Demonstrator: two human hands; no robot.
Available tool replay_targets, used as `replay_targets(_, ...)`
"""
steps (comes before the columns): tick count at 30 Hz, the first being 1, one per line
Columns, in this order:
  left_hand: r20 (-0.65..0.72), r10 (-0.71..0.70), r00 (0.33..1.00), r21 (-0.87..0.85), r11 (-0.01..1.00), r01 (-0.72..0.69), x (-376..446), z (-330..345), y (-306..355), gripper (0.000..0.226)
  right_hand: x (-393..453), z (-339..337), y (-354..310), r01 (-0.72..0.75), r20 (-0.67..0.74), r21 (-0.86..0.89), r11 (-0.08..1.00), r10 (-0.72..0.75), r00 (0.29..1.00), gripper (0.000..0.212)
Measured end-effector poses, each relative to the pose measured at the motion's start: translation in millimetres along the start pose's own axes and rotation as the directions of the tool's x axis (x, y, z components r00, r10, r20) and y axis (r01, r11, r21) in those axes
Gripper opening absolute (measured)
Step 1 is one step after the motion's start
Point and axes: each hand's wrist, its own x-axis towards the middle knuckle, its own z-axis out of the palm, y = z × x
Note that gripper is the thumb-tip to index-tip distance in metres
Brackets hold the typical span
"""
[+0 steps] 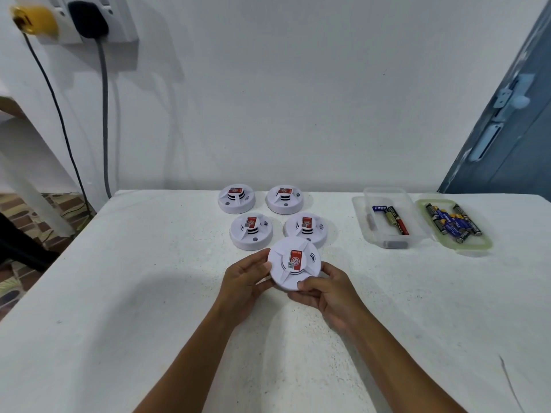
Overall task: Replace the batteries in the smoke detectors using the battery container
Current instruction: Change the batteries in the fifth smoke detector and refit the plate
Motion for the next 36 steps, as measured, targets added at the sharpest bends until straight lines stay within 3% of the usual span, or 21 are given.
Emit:
replay_targets(4,0.007,0.004,1.0,-0.001,1.0,-0.004,-0.8,-0.7,-0.4,0.032,-0.9,-2.6,-0.5,-0.013,0.048,0.015,1.0,0.013,0.999,0.043)
replay_targets(7,0.005,0.005,1.0,-0.011,1.0,-0.005,-0.7,-1.2,-1.1,0.032,-1.0,-8.3,-2.5,-0.083,0.152,0.098,0.992,0.067,0.986,0.041)
replay_targets(11,0.005,0.003,1.0,-0.005,1.0,-0.003,-0.6,-1.3,-1.6,0.03,2.7,-16.0,-3.6,-0.183,0.186,0.217,0.959,0.144,0.972,0.043)
replay_targets(36,0.049,0.053,0.997,-0.093,0.994,-0.048,-9.3,-5.3,-2.0,0.03,7.5,-20.2,-0.7,-0.188,0.27,0.246,0.951,0.119,0.955,0.047)
